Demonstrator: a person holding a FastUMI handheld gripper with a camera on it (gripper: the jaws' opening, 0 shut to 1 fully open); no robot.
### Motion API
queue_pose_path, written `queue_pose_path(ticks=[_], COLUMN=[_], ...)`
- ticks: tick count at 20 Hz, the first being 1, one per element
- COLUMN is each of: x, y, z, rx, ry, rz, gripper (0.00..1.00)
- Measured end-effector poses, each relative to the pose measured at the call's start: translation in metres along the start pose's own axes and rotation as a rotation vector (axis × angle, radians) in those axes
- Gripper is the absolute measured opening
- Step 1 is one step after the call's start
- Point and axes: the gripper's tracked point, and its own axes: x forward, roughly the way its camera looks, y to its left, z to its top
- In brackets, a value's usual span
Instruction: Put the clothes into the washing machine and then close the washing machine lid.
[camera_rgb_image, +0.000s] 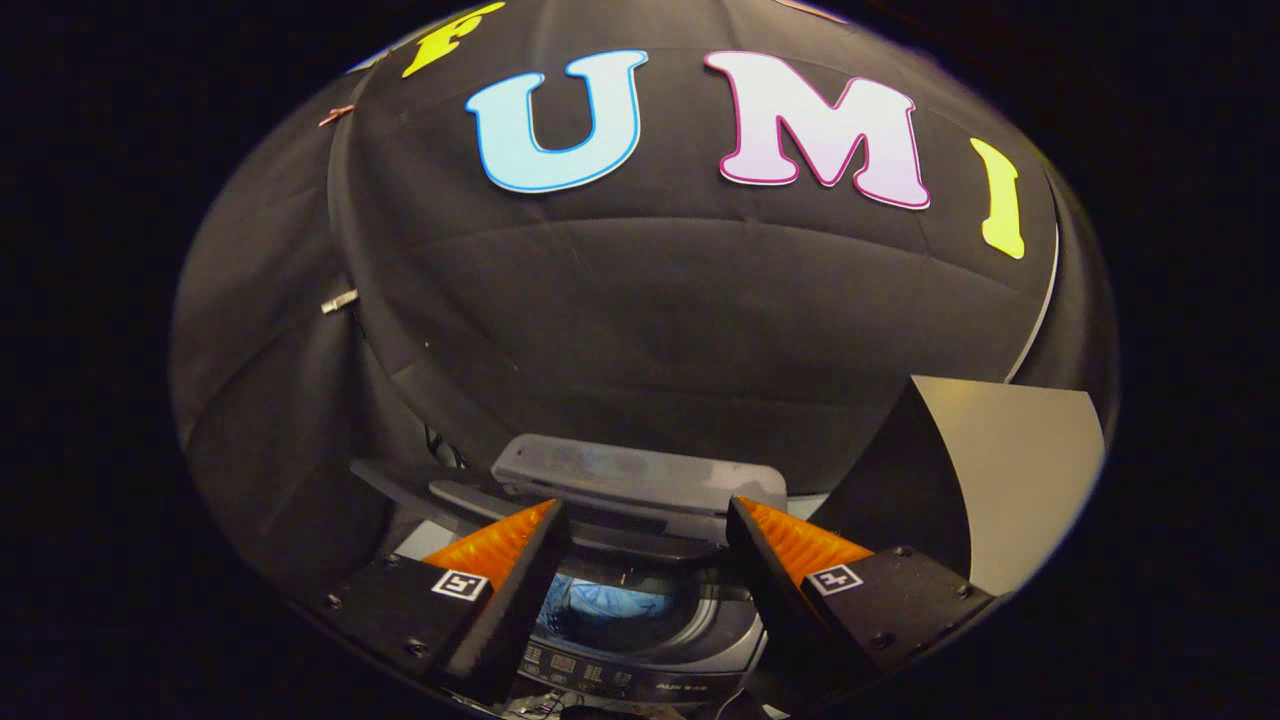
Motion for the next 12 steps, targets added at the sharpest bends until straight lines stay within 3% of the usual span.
queue_pose_path(ticks=[12], x=[-0.050], y=[0.014], z=[-0.009], rx=[0.003], ry=[-0.040], rz=[0.051], gripper=[0.99])
